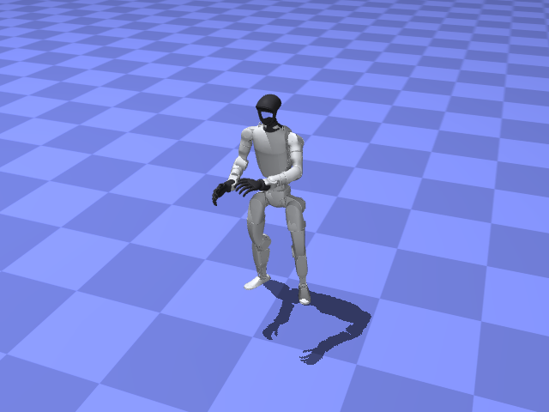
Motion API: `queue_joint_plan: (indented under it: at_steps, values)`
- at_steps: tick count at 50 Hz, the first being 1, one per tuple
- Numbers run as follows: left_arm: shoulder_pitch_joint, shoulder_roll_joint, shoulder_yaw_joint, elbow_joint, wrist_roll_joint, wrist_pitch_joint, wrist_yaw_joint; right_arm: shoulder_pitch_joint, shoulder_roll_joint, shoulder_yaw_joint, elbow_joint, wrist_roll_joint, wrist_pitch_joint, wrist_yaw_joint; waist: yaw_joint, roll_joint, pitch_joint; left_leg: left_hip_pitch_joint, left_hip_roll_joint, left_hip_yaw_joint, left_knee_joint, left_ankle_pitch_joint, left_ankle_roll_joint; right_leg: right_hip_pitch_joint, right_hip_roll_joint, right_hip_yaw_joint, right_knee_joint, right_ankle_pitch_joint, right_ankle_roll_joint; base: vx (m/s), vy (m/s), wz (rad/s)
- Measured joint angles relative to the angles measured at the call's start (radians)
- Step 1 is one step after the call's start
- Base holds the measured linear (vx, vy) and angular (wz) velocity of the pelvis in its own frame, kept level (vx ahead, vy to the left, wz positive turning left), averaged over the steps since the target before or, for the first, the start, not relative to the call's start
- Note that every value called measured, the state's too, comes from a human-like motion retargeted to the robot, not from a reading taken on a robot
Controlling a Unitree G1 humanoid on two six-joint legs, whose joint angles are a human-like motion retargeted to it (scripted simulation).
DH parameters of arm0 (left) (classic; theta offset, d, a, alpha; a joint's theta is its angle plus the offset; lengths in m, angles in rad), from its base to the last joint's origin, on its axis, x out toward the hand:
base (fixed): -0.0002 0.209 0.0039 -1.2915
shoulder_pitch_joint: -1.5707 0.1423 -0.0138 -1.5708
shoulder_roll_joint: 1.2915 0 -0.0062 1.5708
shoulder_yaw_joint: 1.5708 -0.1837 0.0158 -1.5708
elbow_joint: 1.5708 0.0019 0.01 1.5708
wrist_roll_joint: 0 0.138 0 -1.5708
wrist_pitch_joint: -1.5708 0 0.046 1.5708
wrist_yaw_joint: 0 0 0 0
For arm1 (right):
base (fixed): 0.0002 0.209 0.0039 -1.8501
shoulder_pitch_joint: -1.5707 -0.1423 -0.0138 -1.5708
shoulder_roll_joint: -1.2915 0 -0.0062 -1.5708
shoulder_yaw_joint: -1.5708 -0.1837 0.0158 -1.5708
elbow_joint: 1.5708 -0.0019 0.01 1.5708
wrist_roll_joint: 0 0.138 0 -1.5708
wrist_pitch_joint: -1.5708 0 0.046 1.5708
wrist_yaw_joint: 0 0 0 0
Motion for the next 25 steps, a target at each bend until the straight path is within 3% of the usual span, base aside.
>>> queue_joint_plan:
  at_steps: [5, 11, 15, 18, 22, 25]
  values:
    - [-0.039, -0.064, -0.205, 0.309, 0.037, -0.008, -0.179, -0.035, 0.013, 0.016, 0.002, 0.028, 0.006, 0.031, -0.026, -0.006, -0.011, -0.005, 0.000, -0.033, 0.002, 0.001, -0.011, 0.019, 0.000, -0.035, -0.002, -0.006, -0.002, 0.02, 0.01, 0.29]
    - [0.012, 0.041, -0.004, -0.049, 0.007, -0.045, -0.008, 0.025, -0.042, -0.085, -0.206, -0.118, -0.027, -0.033, 0.034, -0.015, -0.002, -0.007, -0.017, -0.033, 0.005, -0.002, -0.004, 0.005, -0.017, -0.018, 0.012, 0.003, 0.016, 0.00, 0.01, -0.02]
    - [-0.018, 0.025, 0.065, -0.192, 0.009, -0.030, 0.137, 0.028, -0.052, -0.089, -0.243, -0.138, -0.032, -0.100, 0.065, -0.030, -0.008, -0.033, -0.023, -0.005, 0.053, -0.025, 0.004, -0.008, -0.048, -0.020, 0.018, 0.014, 0.024, -0.03, 0.09, 0.11]
    - [-0.067, -0.021, -0.006, -0.084, 0.022, -0.031, 0.172, -0.020, -0.048, -0.044, -0.166, -0.132, -0.030, -0.135, 0.063, -0.048, -0.013, -0.054, 0.000, 0.037, 0.120, -0.059, 0.010, -0.007, -0.080, -0.034, 0.018, 0.020, 0.026, -0.03, 0.14, 0.28]
    - [-0.116, -0.067, -0.206, 0.217, 0.052, -0.025, -0.013, -0.094, -0.023, 0.038, -0.051, -0.087, 0.004, -0.080, 0.047, -0.082, -0.003, -0.078, 0.075, 0.055, 0.214, -0.096, 0.028, -0.001, -0.115, -0.036, 0.017, 0.027, 0.033, -0.01, 0.18, -0.01]
    - [-0.030, -0.033, -0.205, 0.224, 0.059, -0.061, 0.011, -0.072, -0.026, 0.042, -0.103, -0.155, -0.025, -0.093, 0.053, -0.107, 0.015, -0.083, 0.133, 0.007, 0.242, -0.092, 0.030, -0.004, -0.133, -0.008, 0.019, 0.034, 0.044, 0.02, 0.26, -0.49]
